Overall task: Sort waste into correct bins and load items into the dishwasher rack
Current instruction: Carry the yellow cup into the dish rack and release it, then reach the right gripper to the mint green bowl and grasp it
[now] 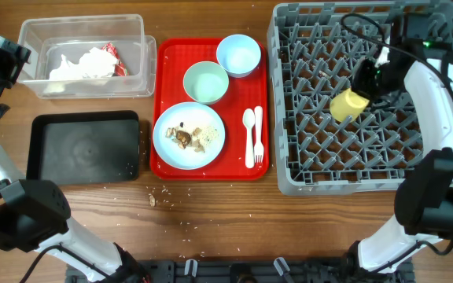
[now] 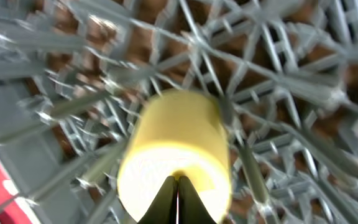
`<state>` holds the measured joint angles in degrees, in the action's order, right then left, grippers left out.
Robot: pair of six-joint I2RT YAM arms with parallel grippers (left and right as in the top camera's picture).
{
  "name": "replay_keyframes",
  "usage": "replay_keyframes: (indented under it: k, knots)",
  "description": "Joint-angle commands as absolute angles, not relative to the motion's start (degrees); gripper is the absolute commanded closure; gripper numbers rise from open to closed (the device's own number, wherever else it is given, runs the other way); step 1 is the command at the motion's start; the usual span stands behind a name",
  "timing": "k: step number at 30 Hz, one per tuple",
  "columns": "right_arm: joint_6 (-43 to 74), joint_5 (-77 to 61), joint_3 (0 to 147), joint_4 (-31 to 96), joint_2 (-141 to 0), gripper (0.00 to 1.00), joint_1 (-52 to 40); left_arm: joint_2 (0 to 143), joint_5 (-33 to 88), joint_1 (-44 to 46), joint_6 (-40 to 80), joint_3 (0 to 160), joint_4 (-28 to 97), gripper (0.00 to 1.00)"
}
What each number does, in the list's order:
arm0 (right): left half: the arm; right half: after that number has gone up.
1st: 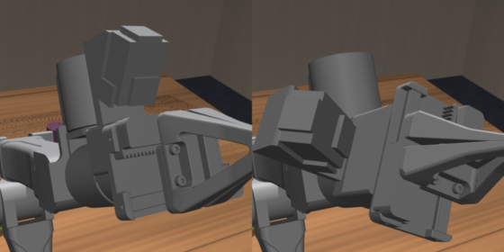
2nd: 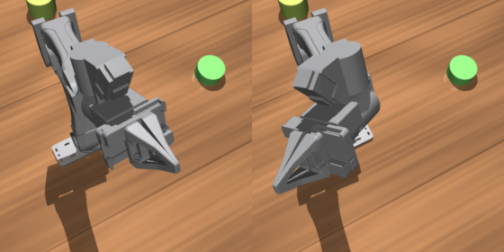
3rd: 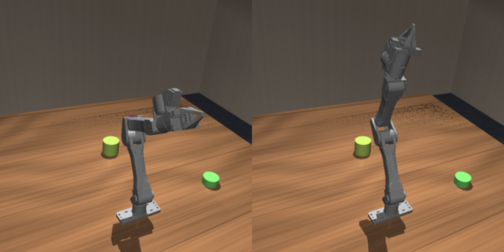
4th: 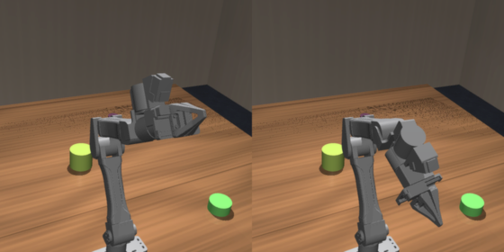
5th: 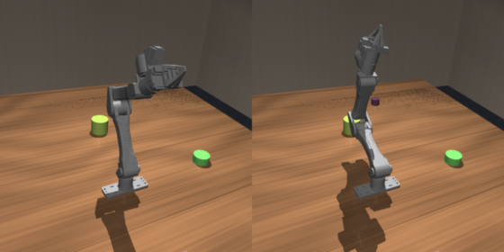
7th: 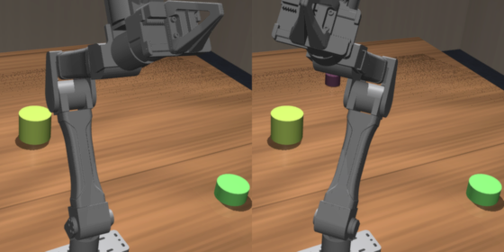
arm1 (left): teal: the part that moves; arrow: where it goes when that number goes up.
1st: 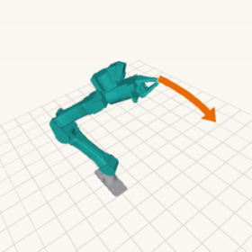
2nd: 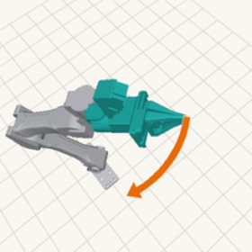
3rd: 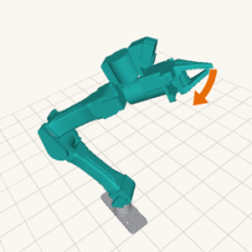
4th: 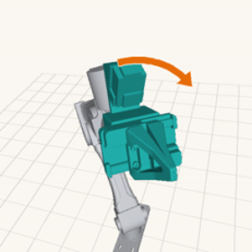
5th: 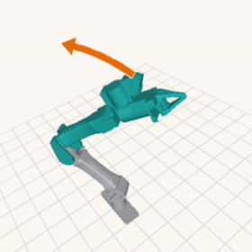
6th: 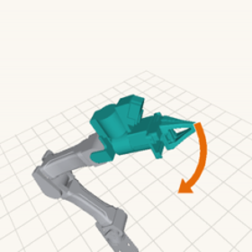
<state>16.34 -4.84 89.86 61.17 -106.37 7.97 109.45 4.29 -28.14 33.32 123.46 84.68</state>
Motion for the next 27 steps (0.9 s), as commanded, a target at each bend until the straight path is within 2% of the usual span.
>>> replay_keyframes:
  k: [1,6,7,8,9,11,12,14,17,24,26,27]
  knots:
    - [19.68,-2.96,91.42,63.83,-103.24,0.96,7.88,109.3,3.75,-28.14,33.43,123.7,84.68,0.0]
    - [14.94,-27.86,91.5,59.46,-90.41,0.95,6.22,109.3,3.75,-28.14,33.41,123.7,84.68,0.0]
    - [14.63,-30.52,91.5,57.82,-88.66,0.87,4.99,109.3,3.75,-28.14,33.43,123.7,84.68,0.0]
    - [13.69,-32.23,91.5,54.74,-86.02,0.57,1.43,109.3,3.75,-28.14,33.43,123.7,84.68,0.0]
    - [13.56,-31.66,91.5,53.39,-85.23,0.42,-0.97,109.3,3.73,-28.14,33.43,123.7,84.68,0.0]
    - [13.56,-27.53,91.5,50.63,-85.01,0.28,-7.79,109.3,3.75,-28.14,33.43,123.7,84.68,0.0]
    - [13.61,-23.14,91.5,49.6,-86.04,0.26,-13.23,109.3,3.75,-28.14,33.41,123.7,84.68,0.0]
    - [13.61,-15.07,91.53,48.4,-90.11,0.26,-24.01,109.3,3.75,-28.14,33.43,123.7,84.68,0.0]
    - [13.67,-8.58,92.27,46.15,-97.47,0.26,-33.21,109.3,3.75,-28.14,33.41,123.7,84.71,0.0]
    - [11.75,6.94,93.8,23.79,-110.83,0.26,-44.86,109.3,3.75,-28.14,33.41,123.7,84.68,0.0]
    - [11.51,11.57,93.8,18.5,-114.24,0.34,-45.82,109.3,3.75,-28.14,33.43,123.7,84.68,0.0]
    - [11.55,12.03,93.8,16.53,-116.05,0.43,-45.82,109.3,3.75,-28.14,33.41,123.7,84.68,0.0]
